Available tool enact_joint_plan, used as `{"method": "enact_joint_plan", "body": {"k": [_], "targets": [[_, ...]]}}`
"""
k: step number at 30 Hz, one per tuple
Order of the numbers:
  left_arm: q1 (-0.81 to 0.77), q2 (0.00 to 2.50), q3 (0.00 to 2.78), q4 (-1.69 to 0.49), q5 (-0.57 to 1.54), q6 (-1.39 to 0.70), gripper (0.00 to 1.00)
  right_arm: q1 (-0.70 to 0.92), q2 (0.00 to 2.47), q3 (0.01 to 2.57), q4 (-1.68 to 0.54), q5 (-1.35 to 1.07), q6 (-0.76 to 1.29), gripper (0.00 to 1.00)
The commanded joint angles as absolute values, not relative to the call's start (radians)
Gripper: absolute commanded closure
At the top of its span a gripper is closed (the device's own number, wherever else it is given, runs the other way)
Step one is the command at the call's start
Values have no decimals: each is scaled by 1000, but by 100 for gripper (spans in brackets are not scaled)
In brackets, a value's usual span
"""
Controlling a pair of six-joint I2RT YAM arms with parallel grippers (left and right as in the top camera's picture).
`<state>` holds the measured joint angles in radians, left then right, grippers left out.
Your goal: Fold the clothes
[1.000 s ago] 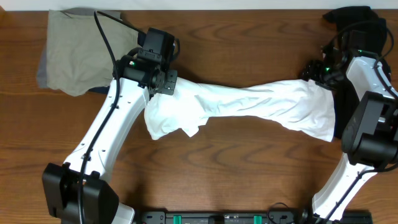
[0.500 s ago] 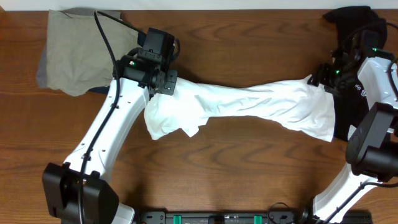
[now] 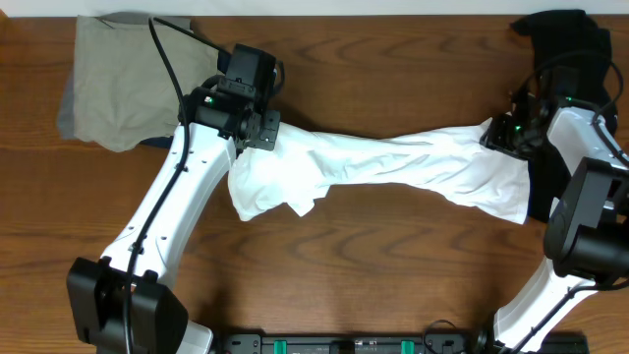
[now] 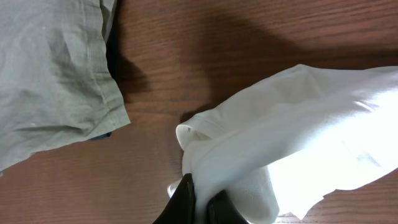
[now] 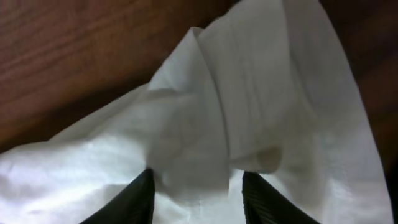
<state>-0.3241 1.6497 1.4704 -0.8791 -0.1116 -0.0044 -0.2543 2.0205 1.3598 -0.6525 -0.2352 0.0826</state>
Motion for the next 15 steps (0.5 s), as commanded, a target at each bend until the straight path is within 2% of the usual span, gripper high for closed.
{"method": "enact_joint_plan", "body": {"k": [1,3,5,9,15], "targets": [[-320,1654,1471,-881,-116,-20,94,-228,2009,1329,-614,-240,83,59],[-320,1654,1471,-881,-116,-20,94,-216,2010,1315,-589,-240,90,63],[-320,1654,1471,-882,-116,-20,94,-205,2010,1306,-572,-240,93,71],[-320,1654,1471,-881,-116,-20,94,-197,2009,1305,-558,-240,108,99],[-313,1644,1473,-871,-176,25,94,-220,1950,1358,-570,-249,134,99]]}}
